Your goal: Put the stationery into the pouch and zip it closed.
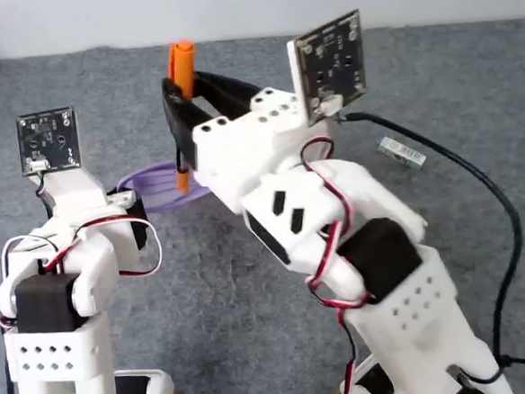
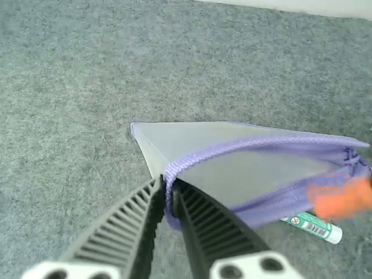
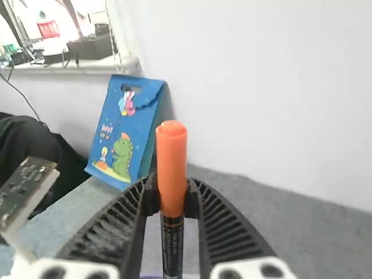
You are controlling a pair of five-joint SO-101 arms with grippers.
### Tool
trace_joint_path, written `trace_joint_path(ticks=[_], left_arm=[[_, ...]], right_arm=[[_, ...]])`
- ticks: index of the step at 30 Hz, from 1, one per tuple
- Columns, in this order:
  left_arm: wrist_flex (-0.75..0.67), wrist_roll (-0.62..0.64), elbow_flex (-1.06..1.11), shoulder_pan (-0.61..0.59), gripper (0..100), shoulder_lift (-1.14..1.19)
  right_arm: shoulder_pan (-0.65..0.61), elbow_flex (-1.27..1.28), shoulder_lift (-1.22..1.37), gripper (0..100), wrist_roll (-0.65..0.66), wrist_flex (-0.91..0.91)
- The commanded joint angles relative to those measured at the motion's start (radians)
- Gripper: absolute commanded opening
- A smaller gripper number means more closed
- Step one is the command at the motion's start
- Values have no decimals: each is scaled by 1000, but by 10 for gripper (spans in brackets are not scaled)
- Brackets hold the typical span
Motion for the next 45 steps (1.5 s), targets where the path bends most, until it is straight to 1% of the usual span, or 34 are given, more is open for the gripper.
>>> trace_joint_path(ticks=[1, 4, 6, 12, 14, 17, 19, 25, 29, 33, 37, 39, 45], left_arm=[[9, 11, -44, 5, 10, 3], [9, 11, -45, 5, 10, 3], [8, 11, -45, 5, 10, 3], [5, 11, -45, 5, 10, 8], [3, 11, -45, 5, 10, 8], [3, 11, -45, 5, 10, 9], [3, 11, -45, 5, 10, 9], [3, 11, -45, 5, 10, 9], [3, 11, -45, 5, 10, 9], [3, 11, -45, 5, 10, 9], [3, 11, -45, 5, 10, 9], [3, 11, -45, 5, 10, 9], [3, 11, -44, 5, 10, 9]], right_arm=[[-10, 98, -27, 8, 61, -165], [-10, 201, -30, 8, 98, -246], [-10, 253, -30, 8, 97, -269], [-21, 330, -30, 11, 100, -259], [-25, 327, -30, 52, 100, -220], [-27, 327, -42, 171, 98, -168], [-27, 327, -68, 214, 98, -139], [-27, 327, -154, 161, 103, -107], [-13, 327, -202, 143, 104, -101], [104, 327, -222, 110, 103, -71], [251, 333, -217, 43, 103, 76], [318, 330, -188, 26, 106, 162], [478, 327, -28, 26, 256, 363]])
